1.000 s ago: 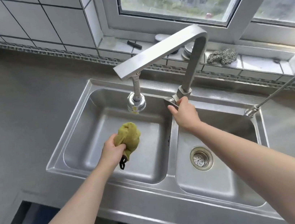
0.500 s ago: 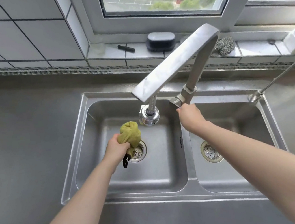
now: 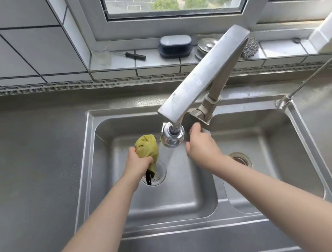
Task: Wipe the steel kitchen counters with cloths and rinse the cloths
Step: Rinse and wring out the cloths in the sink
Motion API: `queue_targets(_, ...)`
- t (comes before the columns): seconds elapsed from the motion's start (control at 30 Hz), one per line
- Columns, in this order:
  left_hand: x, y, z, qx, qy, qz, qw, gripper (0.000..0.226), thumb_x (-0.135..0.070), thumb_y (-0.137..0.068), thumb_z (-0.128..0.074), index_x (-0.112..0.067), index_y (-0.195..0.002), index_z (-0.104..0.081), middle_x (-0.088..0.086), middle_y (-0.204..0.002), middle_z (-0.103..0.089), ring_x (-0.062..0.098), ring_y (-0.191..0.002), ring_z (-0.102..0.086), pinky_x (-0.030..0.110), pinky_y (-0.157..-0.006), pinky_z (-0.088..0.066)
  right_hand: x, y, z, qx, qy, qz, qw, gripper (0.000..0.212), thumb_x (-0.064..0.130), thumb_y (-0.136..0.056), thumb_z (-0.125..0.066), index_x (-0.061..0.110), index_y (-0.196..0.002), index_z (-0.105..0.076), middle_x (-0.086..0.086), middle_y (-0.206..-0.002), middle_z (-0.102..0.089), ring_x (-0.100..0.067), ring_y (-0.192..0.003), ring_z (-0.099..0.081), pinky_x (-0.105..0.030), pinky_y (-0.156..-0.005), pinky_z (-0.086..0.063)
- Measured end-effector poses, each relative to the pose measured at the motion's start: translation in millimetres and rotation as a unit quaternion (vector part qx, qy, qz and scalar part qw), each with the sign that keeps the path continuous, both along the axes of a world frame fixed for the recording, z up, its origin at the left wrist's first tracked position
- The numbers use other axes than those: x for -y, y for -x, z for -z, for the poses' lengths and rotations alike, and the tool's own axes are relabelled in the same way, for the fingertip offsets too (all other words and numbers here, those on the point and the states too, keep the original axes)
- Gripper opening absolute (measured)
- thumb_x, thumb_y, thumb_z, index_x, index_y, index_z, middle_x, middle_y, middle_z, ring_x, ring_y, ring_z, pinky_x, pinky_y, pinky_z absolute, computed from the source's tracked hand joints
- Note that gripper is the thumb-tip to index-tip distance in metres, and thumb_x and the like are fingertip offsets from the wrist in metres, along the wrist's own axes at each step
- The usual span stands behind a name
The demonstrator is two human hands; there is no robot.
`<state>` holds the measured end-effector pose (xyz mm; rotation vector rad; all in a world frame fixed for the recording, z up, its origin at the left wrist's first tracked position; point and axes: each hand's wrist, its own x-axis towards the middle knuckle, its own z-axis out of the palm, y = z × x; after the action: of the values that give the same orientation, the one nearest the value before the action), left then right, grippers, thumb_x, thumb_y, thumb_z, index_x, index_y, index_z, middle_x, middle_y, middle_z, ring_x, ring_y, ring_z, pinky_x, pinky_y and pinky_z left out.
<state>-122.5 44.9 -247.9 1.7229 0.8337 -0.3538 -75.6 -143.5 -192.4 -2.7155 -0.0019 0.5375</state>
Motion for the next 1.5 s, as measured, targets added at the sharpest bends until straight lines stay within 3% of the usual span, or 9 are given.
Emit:
queue_targets(0.1,12,-6,-8,0.024,0.151,-0.059,0.987,0.037,0.001,-0.077,-0.068,-0.016,-0.106,-0.052,0.012,-0.107,-0.064,0.026,-0.088,-0.065,0.042,-0.076,-0.058,-15,10,6,-0.137,-0.107,-0.040,0.984,0.011,0.024,-0.091,-0.056,0.014,-0.087,-0.054,-0.006,-0.088,-0.061,-0.024,-0.081,-0.056,-0.034,-0.076,-0.049)
queue_targets(0.27,33,-17,-14,0.033,0.333,-0.058,0.941,0.036,-0.035,-0.093,-0.057,-0.010,-0.118,-0.066,0.008,-0.105,-0.074,0.020,-0.088,-0.072,0.024,-0.062,-0.055,-30,25,21,-0.166,-0.296,-0.052,0.939,0.011,0.027,-0.093,-0.063,0.017,-0.097,-0.066,-0.003,-0.095,-0.067,-0.015,-0.085,-0.057,-0.031,-0.078,-0.048)
queue_targets(0.57,15,-12,9,0.002,0.220,-0.049,0.974,0.017,-0.007,-0.078,-0.071,-0.016,-0.083,-0.056,0.007,-0.074,-0.065,0.019,-0.062,-0.063,0.031,-0.061,-0.054,-18,9,42,-0.182,-0.271,0.125,0.937,0.027,0.002,-0.083,-0.055,0.017,-0.060,-0.051,0.003,-0.054,-0.051,-0.012,-0.049,-0.044,-0.015,-0.038,-0.034)
queue_targets(0.7,2,-12,11,0.007,0.203,-0.081,0.976,0.028,-0.008,-0.082,-0.073,-0.016,-0.093,-0.048,0.006,-0.082,-0.062,0.015,-0.062,-0.060,0.026,-0.051,-0.051,-10,-6,34,-0.197,-0.314,0.230,0.900,0.005,0.020,-0.060,-0.055,0.019,-0.058,-0.051,-0.002,-0.055,-0.054,-0.017,-0.051,-0.040,-0.025,-0.055,-0.028)
queue_targets(0.9,1,-13,14,0.027,0.241,-0.128,0.962,0.046,0.005,-0.080,-0.070,-0.005,-0.122,-0.055,0.018,-0.106,-0.065,0.028,-0.090,-0.062,0.043,-0.088,-0.051,-16,-3,44,-0.215,-0.314,0.104,0.919,0.057,0.007,-0.071,-0.055,0.007,-0.126,-0.039,-0.011,-0.099,-0.057,-0.018,-0.082,-0.057,-0.036,-0.069,-0.053)
queue_targets(1.13,-21,-7,16,0.009,0.109,-0.050,0.993,0.020,-0.032,-0.088,-0.067,-0.015,-0.081,-0.073,-0.005,-0.060,-0.067,0.011,-0.047,-0.055,0.021,-0.046,-0.042,-11,-7,50,-0.154,-0.089,-0.108,0.978,0.024,0.018,-0.089,-0.059,0.022,-0.073,-0.042,-0.007,-0.088,-0.053,-0.026,-0.088,-0.052,-0.028,-0.075,-0.038)
queue_targets(1.23,-27,-9,14,-0.019,0.154,-0.093,0.984,0.031,-0.042,-0.089,-0.064,-0.012,-0.085,-0.072,0.005,-0.063,-0.067,0.018,-0.044,-0.056,0.024,-0.047,-0.041,-13,-10,52,-0.181,-0.160,-0.045,0.969,0.023,0.021,-0.094,-0.051,0.001,-0.084,-0.056,-0.021,-0.085,-0.059,-0.034,-0.080,-0.054,-0.043,-0.076,-0.048)
queue_targets(1.37,-24,-13,10,0.014,0.266,-0.162,0.950,0.026,-0.030,-0.084,-0.074,-0.004,-0.086,-0.070,0.017,-0.086,-0.072,0.027,-0.074,-0.069,0.037,-0.079,-0.055,-18,-11,54,-0.231,-0.300,0.160,0.912,0.026,0.018,-0.095,-0.046,0.015,-0.071,-0.054,-0.004,-0.061,-0.054,-0.015,-0.056,-0.046,-0.023,-0.054,-0.035)
queue_targets(1.5,-13,-16,1,0.033,0.287,-0.131,0.948,0.024,-0.026,-0.082,-0.077,-0.010,-0.092,-0.064,0.014,-0.083,-0.070,0.025,-0.069,-0.068,0.032,-0.065,-0.057,-22,-17,64,-0.208,-0.390,0.374,0.815,0.025,0.018,-0.096,-0.051,0.007,-0.083,-0.068,-0.009,-0.075,-0.069,-0.018,-0.064,-0.065,-0.027,-0.061,-0.052)
